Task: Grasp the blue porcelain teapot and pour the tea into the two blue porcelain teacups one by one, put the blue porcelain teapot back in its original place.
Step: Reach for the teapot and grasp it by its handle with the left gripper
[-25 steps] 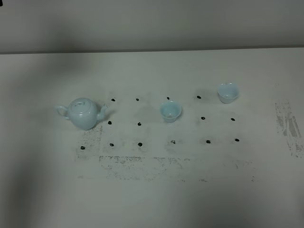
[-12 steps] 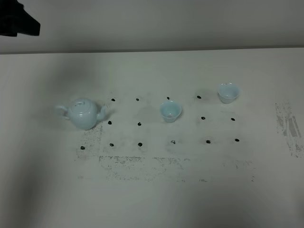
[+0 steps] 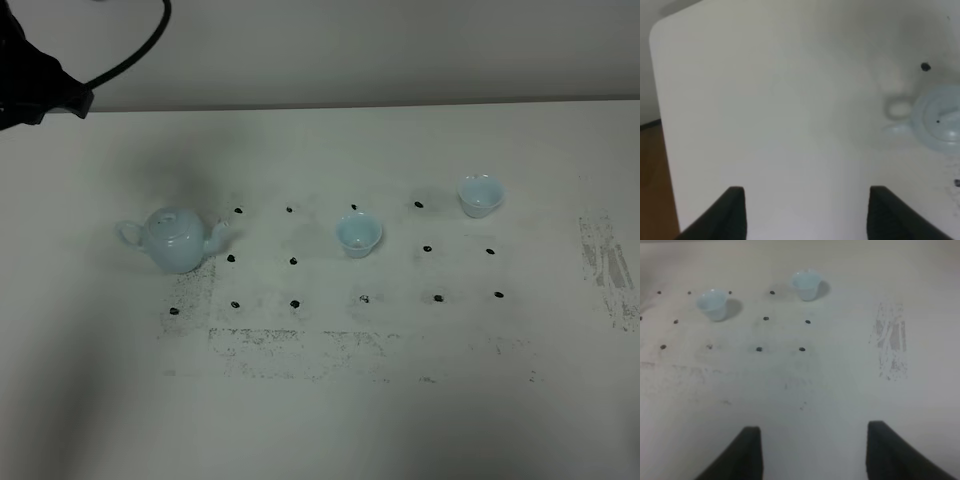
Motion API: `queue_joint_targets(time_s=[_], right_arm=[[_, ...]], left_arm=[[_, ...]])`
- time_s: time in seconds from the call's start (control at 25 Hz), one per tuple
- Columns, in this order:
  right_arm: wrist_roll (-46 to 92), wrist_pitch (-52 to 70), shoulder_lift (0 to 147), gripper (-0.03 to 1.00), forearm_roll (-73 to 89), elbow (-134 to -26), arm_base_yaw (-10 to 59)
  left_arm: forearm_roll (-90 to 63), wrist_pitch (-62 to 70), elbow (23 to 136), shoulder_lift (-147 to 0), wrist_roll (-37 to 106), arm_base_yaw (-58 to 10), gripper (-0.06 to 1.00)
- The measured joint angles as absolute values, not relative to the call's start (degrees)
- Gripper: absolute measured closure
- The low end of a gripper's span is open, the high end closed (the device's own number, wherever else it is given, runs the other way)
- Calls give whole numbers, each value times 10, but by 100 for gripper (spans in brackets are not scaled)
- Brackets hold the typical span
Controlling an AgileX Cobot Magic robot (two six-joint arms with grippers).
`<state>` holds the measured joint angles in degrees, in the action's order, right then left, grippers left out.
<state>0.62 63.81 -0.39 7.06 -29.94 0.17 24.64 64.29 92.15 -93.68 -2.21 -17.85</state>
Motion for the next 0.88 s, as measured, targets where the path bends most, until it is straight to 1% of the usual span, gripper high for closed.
queue_joint_targets(time_s=[0.16,0.28,0.52,0.88], right_arm=[[6,638,-4,48,76,-299,2],[6,637,-4,48,86,-299,2],[6,634,-4,48,90,-299,2],[6,634,-4,48,92,-299,2]], left_arm=[[297,589,894,-963,-26,-179,40],[305,512,865,-994,-26,-179,40],[316,427,844,-1069,-27,-175,40],[321,404,841,-1137,-44,-150,41]])
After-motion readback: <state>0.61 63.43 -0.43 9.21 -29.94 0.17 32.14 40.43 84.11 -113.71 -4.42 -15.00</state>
